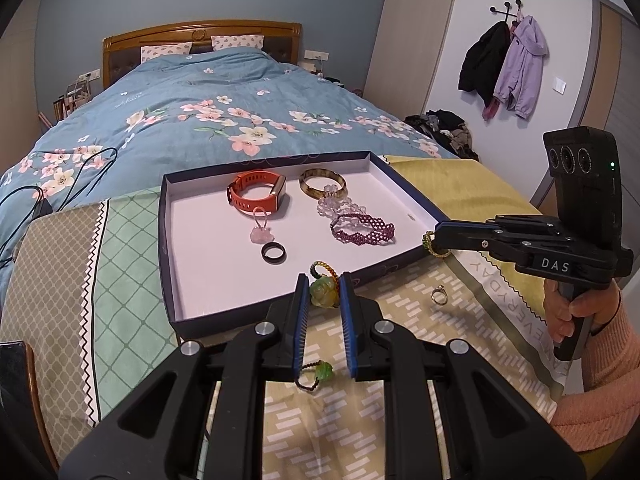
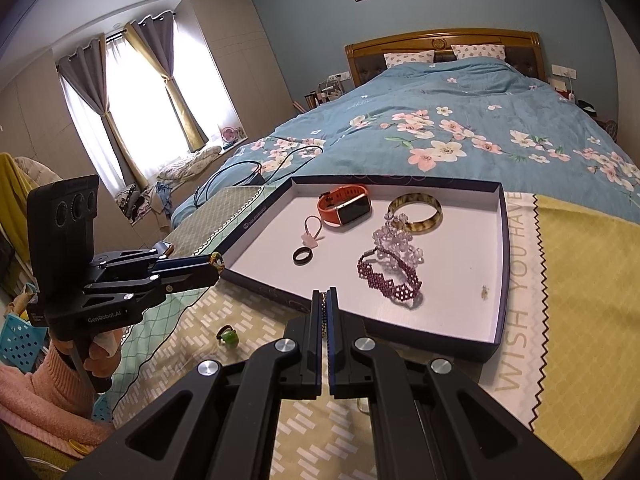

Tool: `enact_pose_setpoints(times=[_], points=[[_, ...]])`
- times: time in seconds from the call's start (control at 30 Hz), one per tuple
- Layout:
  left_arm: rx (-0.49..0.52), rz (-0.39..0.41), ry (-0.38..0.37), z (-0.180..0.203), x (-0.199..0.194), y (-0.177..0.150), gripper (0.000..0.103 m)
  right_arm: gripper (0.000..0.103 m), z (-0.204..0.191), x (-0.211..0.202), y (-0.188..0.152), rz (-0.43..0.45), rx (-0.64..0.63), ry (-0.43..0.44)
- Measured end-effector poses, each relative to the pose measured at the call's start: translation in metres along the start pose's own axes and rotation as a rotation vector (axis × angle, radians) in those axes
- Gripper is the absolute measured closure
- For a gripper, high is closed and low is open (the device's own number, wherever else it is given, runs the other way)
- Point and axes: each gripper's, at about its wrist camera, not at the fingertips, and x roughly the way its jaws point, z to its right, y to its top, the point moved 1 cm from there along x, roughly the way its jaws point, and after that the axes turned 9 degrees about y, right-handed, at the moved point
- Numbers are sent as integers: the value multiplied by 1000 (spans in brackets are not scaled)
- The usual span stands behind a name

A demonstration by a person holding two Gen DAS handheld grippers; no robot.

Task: Organize jewelry
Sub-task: 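Carry both rings over the tray and open both tools to drop them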

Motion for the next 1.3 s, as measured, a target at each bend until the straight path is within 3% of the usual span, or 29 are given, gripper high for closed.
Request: enact_pose_setpoints(times=[1.3], points=[[-11, 1, 18, -1, 25, 24, 87, 102, 10, 12, 20, -7, -19, -11]])
